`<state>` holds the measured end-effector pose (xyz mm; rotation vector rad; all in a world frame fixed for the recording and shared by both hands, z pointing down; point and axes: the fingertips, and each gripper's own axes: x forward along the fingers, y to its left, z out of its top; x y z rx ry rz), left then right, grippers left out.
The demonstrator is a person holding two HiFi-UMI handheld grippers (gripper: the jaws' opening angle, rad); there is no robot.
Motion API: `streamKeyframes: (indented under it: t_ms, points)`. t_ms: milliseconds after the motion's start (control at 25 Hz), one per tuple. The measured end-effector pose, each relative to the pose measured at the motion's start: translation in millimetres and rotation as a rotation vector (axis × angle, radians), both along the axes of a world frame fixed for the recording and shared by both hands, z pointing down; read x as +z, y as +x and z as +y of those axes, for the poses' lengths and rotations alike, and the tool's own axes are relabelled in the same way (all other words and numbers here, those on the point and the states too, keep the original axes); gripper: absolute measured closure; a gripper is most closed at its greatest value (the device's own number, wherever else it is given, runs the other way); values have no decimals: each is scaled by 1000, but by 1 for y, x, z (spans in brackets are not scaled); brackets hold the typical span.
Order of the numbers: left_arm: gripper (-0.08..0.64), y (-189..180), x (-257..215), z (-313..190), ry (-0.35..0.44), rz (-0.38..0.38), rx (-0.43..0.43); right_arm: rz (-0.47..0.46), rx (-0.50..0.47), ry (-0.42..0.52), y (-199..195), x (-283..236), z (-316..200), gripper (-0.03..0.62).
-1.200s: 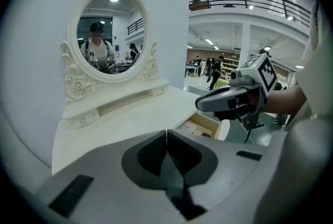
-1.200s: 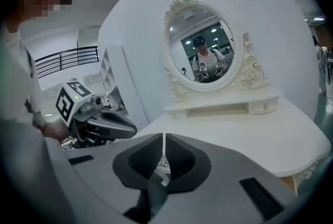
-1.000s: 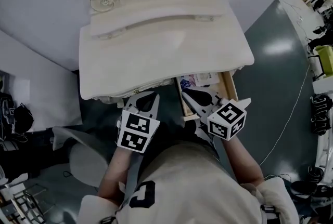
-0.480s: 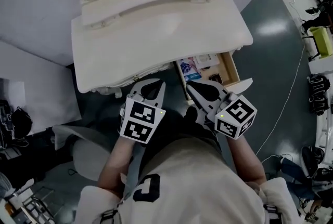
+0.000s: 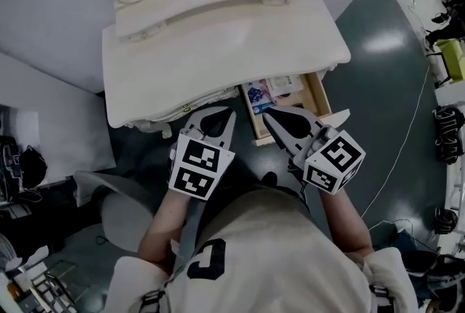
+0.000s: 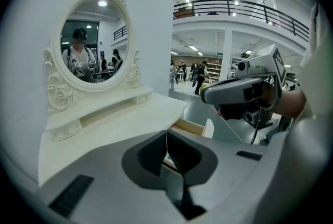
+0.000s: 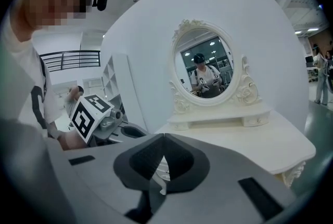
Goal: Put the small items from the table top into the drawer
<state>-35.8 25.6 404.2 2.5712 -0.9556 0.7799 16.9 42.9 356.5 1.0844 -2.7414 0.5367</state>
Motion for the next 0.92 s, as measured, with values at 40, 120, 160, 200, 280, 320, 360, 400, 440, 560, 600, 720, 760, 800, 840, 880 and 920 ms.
streamKeyframes:
  t_ms: [40, 120, 160, 200, 280, 320, 360, 400, 440, 560, 600, 720, 760, 800, 840, 880, 920]
  points:
    - [503, 9, -3, 3, 7, 4, 8, -1, 7, 6, 7, -2, 2, 563]
    - [503, 27, -7, 12, 14, 6, 20, -7, 15, 12, 22, -4, 9, 563]
    - [503, 37, -8, 16, 15, 4, 25, -12, 17, 14, 31, -6, 14, 563]
    - [503, 48, -10, 21, 16, 0, 30, -19, 17, 16, 40, -8, 19, 563]
    - [503, 67, -12, 28, 22, -9, 40, -36, 17, 27, 58, -13, 29, 563]
    - [503, 77, -14, 31, 26, -14, 47, -44, 21, 34, 67, -15, 32, 563]
    - [503, 86, -15, 33, 31, -20, 54, -51, 28, 41, 76, -17, 36, 563]
    - [503, 95, -17, 36, 35, -27, 61, -58, 34, 48, 85, -20, 39, 563]
    - [503, 105, -18, 40, 39, -32, 68, -64, 41, 53, 95, -22, 44, 563]
    - [503, 136, -21, 54, 50, -42, 80, -79, 51, 66, 125, -25, 60, 563]
    - [503, 147, -22, 59, 54, -44, 81, -84, 49, 71, 135, -26, 66, 563]
    - [503, 173, -24, 72, 68, -53, 78, -94, 51, 88, 163, -28, 82, 563]
    - [503, 180, -24, 77, 70, -56, 75, -94, 53, 93, 171, -28, 86, 563]
    - [503, 186, -24, 82, 70, -60, 72, -93, 54, 95, 179, -28, 91, 563]
    - [503, 193, -24, 87, 67, -63, 69, -93, 55, 96, 187, -27, 96, 563]
    - [502, 199, -23, 93, 64, -65, 67, -93, 56, 96, 195, -27, 101, 563]
    - [503, 206, -22, 99, 60, -67, 65, -94, 56, 96, 203, -26, 106, 563]
